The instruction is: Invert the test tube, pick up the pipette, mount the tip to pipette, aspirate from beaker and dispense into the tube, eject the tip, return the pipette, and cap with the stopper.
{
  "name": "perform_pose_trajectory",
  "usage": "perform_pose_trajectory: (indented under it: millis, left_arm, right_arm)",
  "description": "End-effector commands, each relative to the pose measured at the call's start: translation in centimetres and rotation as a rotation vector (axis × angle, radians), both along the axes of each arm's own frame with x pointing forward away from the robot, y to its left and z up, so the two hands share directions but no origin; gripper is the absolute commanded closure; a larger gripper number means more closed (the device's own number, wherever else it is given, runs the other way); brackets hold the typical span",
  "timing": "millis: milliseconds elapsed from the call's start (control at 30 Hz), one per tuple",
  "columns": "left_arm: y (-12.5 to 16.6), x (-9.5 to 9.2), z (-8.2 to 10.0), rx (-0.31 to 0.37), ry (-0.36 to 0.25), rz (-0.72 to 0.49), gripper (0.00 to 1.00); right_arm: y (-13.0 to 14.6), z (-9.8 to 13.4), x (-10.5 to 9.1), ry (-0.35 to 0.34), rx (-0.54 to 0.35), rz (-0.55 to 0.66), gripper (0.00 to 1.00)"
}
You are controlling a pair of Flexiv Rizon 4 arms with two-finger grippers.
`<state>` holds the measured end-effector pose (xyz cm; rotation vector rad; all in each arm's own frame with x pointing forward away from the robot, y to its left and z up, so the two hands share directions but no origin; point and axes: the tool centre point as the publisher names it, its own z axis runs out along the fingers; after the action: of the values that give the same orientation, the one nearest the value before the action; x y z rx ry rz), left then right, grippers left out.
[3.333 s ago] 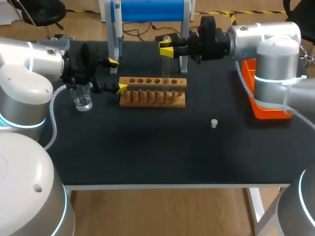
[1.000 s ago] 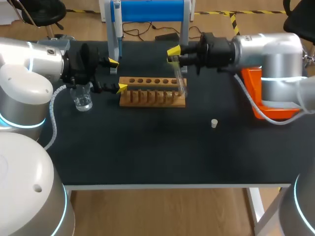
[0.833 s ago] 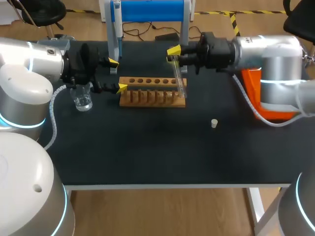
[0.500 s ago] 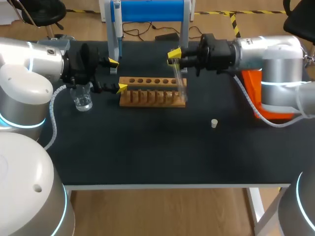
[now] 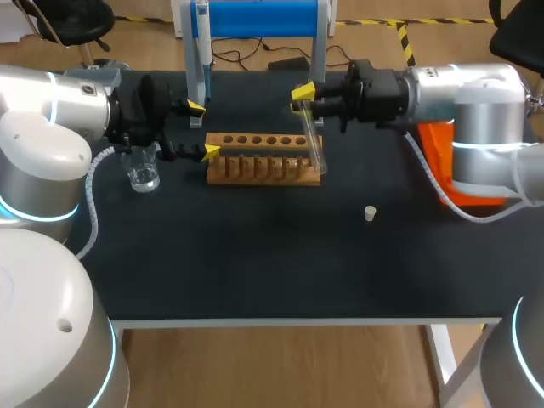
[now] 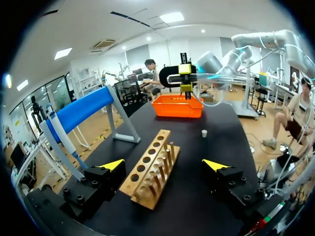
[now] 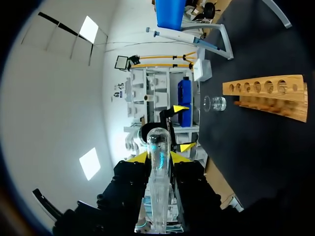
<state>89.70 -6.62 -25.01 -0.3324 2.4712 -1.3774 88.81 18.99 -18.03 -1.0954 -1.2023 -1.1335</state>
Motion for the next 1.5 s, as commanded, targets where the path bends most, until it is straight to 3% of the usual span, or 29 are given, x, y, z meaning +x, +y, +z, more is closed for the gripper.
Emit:
perform_pose_trajectory:
  millis: [33, 433, 500, 600, 867, 900, 967, 1033, 1433, 1500]
  left_arm:
    - [0.0, 0.0, 0.0, -0.001, 0.000, -0.001, 0.00]
    - [0.0, 0.0, 0.0, -0.001, 0.000, -0.001, 0.00]
    - [-0.4, -0.9, 0.9, -0.091, -0.201, -0.057, 0.00]
    - [-0.7, -2.2, 1.5, -0.252, -0.399, -0.149, 0.00]
    - [-1.7, -4.7, 3.1, -0.386, -0.749, -0.379, 0.00]
    - [-1.8, -5.0, 3.4, -0.427, -0.804, -0.433, 0.00]
    - [-2.0, -5.6, 3.9, -0.441, -0.874, -0.536, 0.00]
    - [-2.3, -5.6, 4.3, -0.409, -0.855, -0.568, 0.00]
    - [-2.3, -5.6, 4.3, -0.409, -0.855, -0.568, 0.00]
    - [-3.0, -6.2, 4.9, -0.345, -0.954, -0.564, 0.00]
  right_arm:
    - [-0.1, 0.1, 0.0, -0.001, -0.002, 0.001, 1.00]
    - [-0.1, 0.1, 0.0, -0.001, -0.002, 0.001, 1.00]
    - [-0.1, 0.1, 0.0, -0.001, -0.002, 0.001, 1.00]
    - [-0.1, 0.1, 0.0, -0.001, -0.002, 0.001, 1.00]
    - [-0.1, 0.1, 0.0, -0.001, -0.002, 0.001, 1.00]
    - [-0.1, 0.1, 0.0, -0.001, -0.002, 0.001, 1.00]
    - [-0.1, 0.1, 0.0, -0.001, -0.002, 0.001, 1.00]
    - [-0.1, 0.1, 0.0, -0.001, -0.002, 0.001, 1.00]
    - [-0.1, 0.1, 0.0, -0.001, -0.002, 0.001, 1.00]
    - [-0.1, 0.1, 0.0, -0.001, -0.002, 0.001, 1.00]
